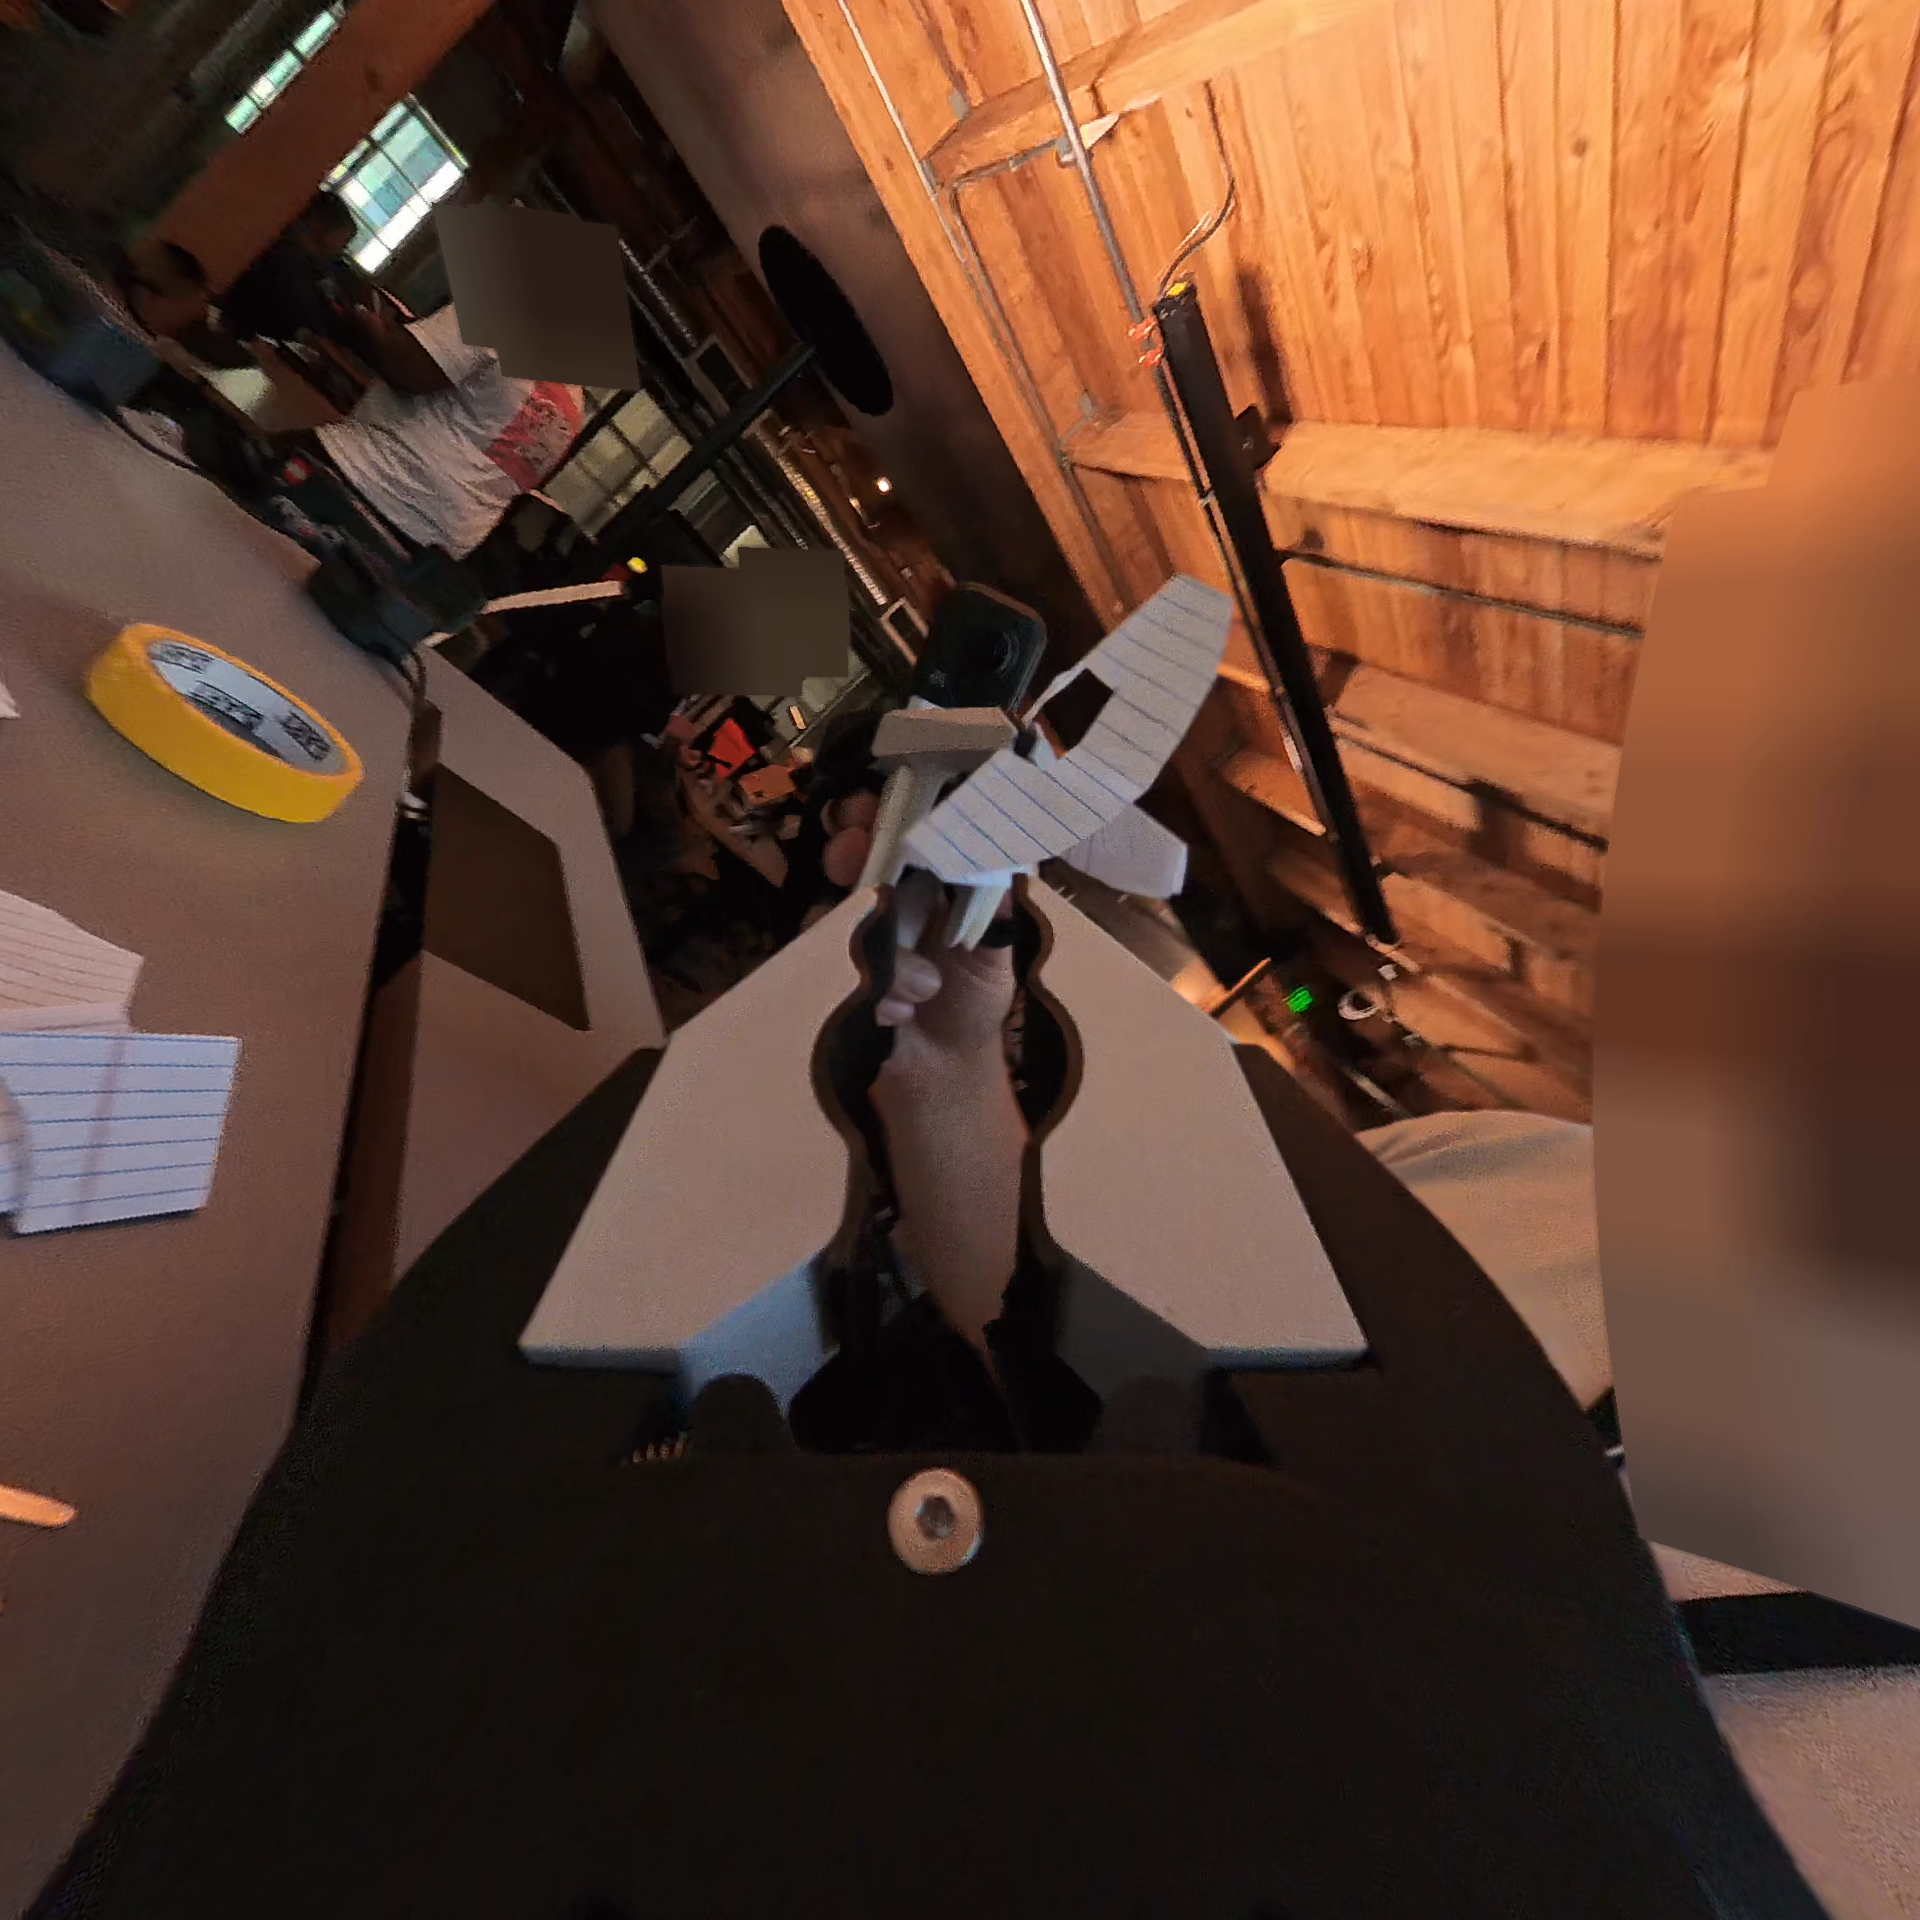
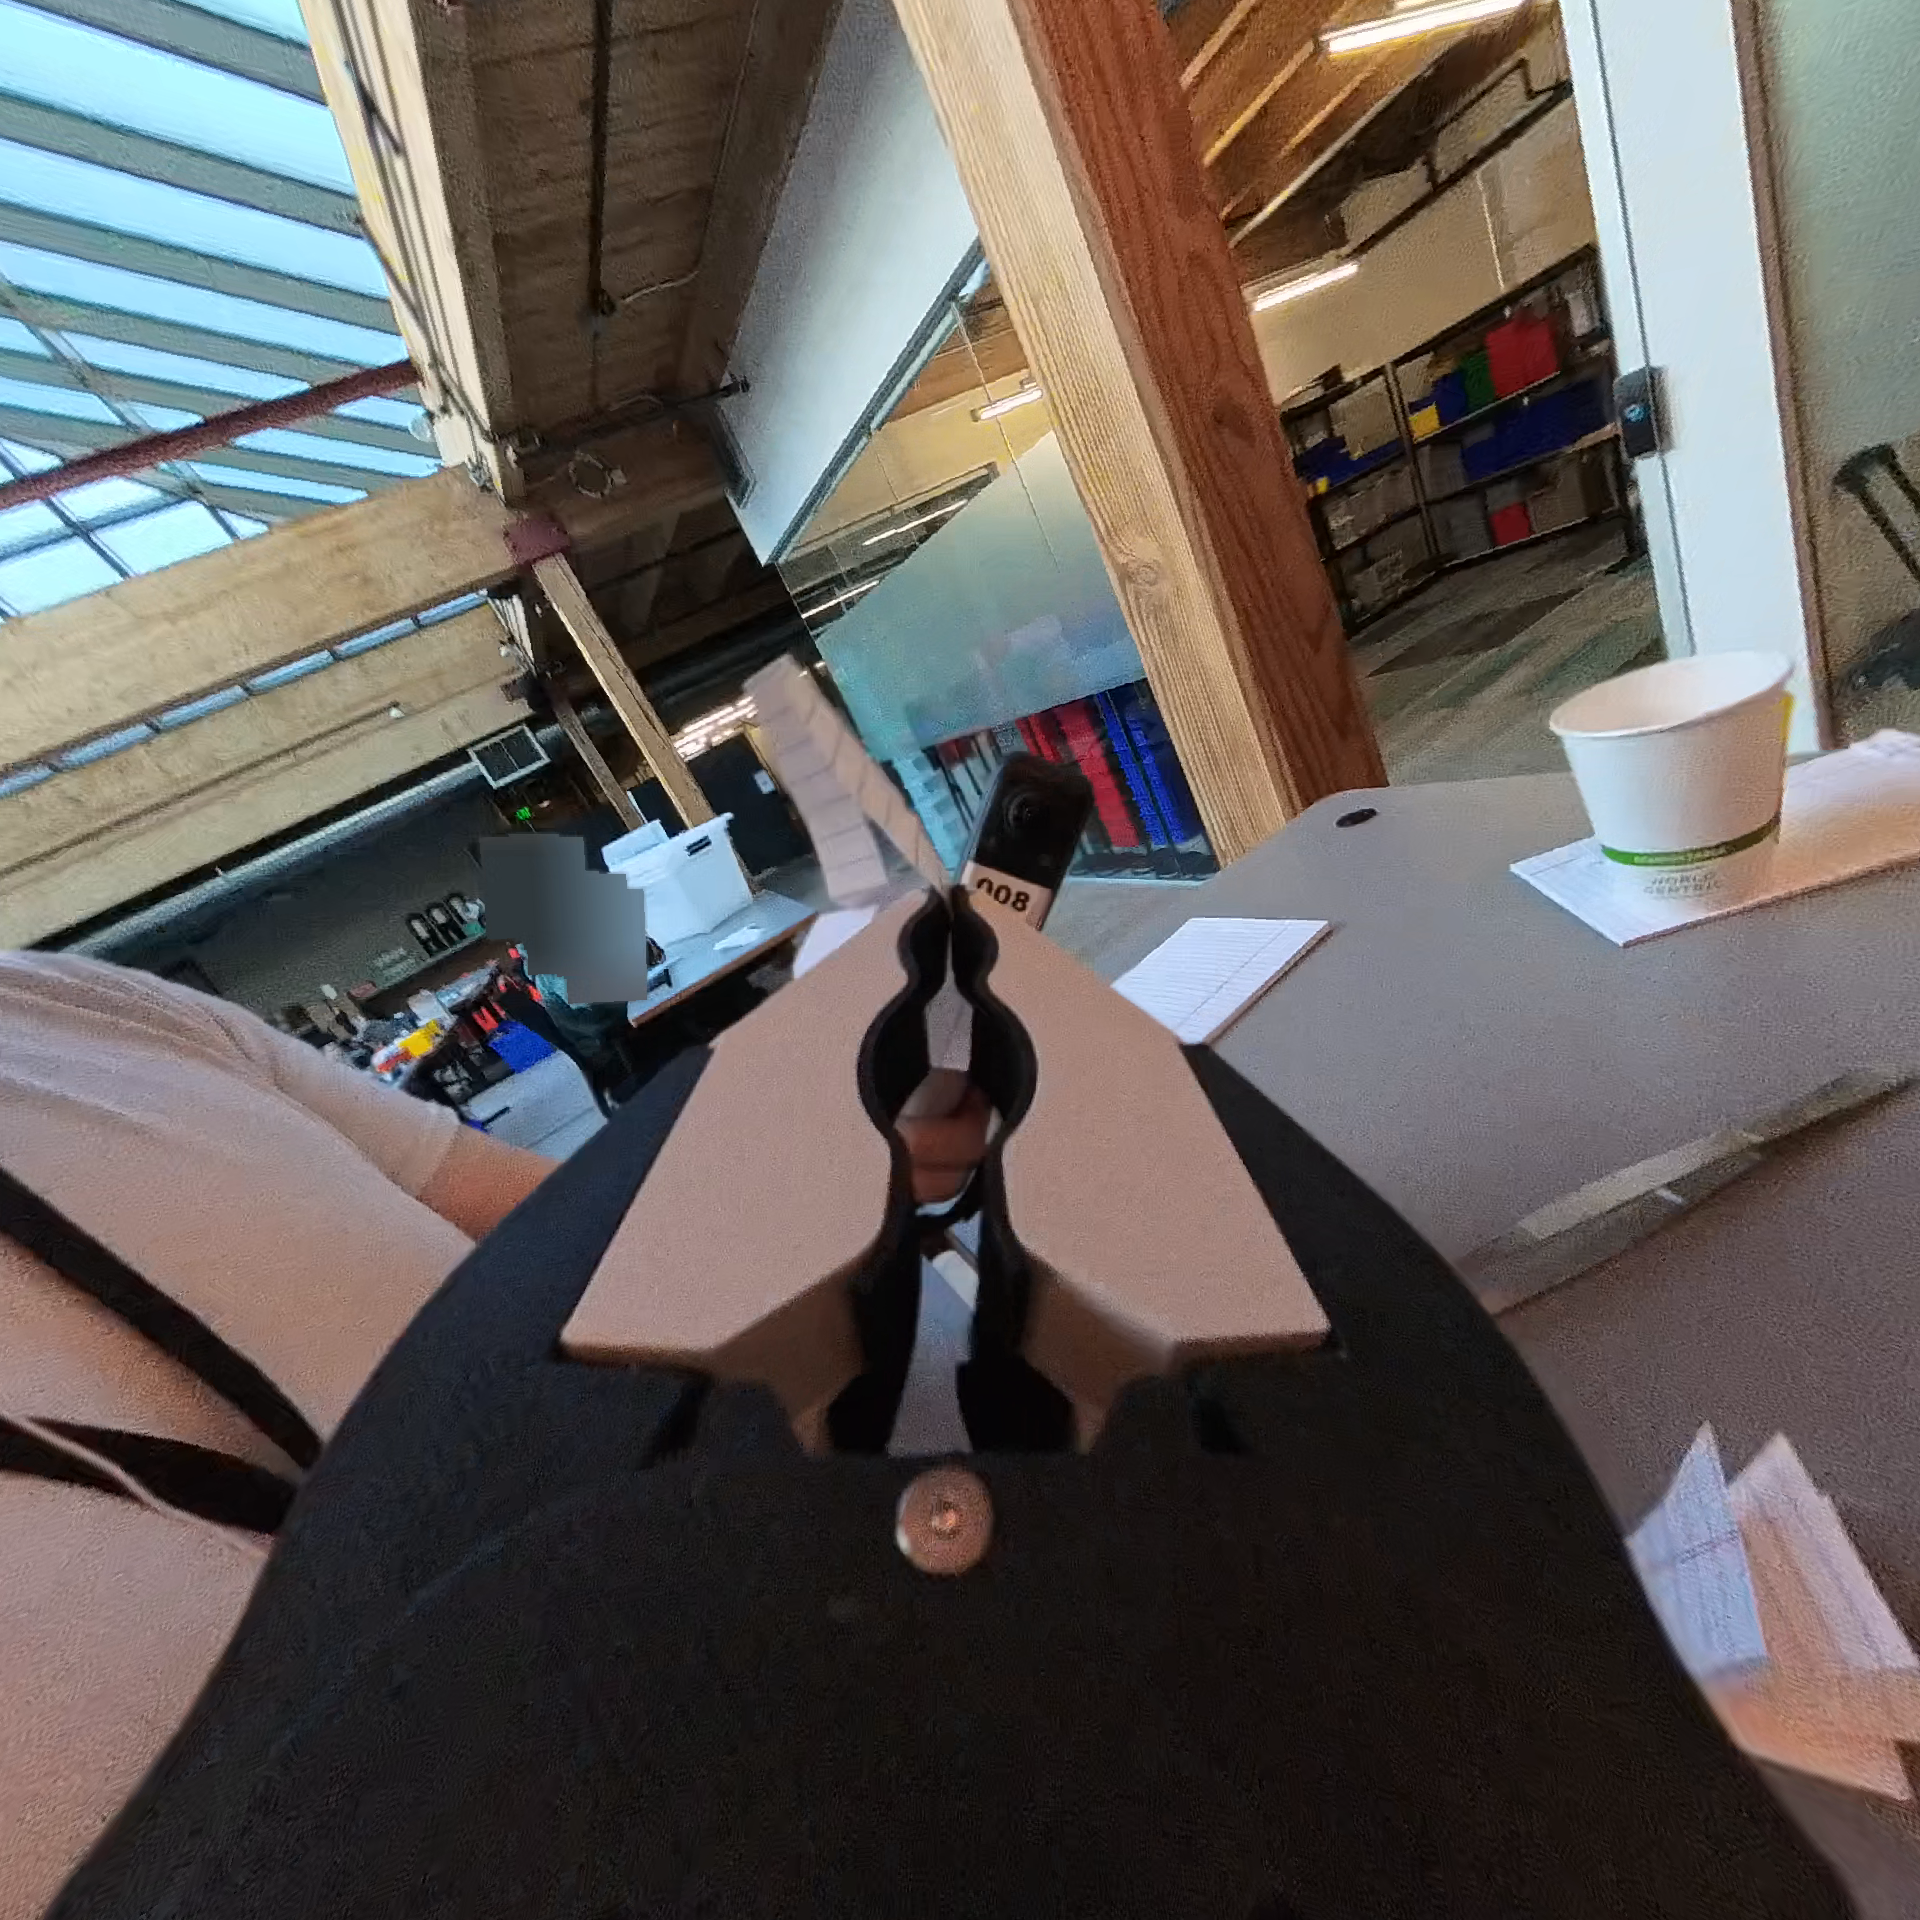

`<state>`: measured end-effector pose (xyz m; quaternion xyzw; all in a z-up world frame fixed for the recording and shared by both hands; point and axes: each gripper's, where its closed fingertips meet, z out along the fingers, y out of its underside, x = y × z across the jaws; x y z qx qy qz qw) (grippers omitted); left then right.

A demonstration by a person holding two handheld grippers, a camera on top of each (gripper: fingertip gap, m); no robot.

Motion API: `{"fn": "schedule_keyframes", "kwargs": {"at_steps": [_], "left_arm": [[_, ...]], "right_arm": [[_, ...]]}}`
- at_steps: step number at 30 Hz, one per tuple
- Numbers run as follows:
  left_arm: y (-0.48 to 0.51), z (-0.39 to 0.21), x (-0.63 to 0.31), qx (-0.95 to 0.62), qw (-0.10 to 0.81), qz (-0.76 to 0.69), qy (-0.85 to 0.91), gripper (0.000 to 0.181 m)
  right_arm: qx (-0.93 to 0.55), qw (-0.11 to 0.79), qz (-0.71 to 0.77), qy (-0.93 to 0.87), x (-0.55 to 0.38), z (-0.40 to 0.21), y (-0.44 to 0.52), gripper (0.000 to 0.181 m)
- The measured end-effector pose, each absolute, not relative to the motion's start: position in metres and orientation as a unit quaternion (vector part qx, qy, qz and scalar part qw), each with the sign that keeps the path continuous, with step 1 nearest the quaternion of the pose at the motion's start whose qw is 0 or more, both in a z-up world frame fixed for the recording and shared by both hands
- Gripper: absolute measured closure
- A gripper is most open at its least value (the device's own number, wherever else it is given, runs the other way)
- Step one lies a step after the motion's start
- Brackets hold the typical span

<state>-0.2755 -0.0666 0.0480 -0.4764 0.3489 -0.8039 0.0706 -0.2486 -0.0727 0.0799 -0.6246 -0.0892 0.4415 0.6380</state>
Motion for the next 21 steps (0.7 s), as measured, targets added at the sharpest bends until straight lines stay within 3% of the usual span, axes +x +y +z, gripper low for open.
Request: {"fn": "schedule_keyframes", "kwargs": {"at_steps": [4, 8, 10, 15, 21], "left_arm": [[-0.074, 0.040, -0.260, -0.482, 0.150, -0.739, 0.446, 0.135], [-0.107, 0.056, -0.236, -0.439, 0.077, -0.761, 0.472, 0.126], [-0.123, 0.063, -0.223, -0.421, 0.039, -0.775, 0.470, 0.131], [-0.150, 0.080, -0.189, -0.390, -0.018, -0.816, 0.427, 0.164], [-0.180, 0.073, -0.132, -0.413, 0.022, -0.790, 0.453, 0.173]], "right_arm": [[-0.616, 0.609, 0.498, -0.027, -0.232, 0.082, -0.087, 0.181], [-0.612, 0.600, 0.515, -0.017, -0.226, 0.085, -0.104, 0.181], [-0.609, 0.604, 0.514, -0.021, -0.220, 0.089, -0.113, 0.181], [-0.582, 0.635, 0.507, 0.000, -0.174, 0.102, -0.137, 0.181], [-0.606, 0.621, 0.498, 0.020, -0.109, 0.093, -0.169, 0.181]]}}
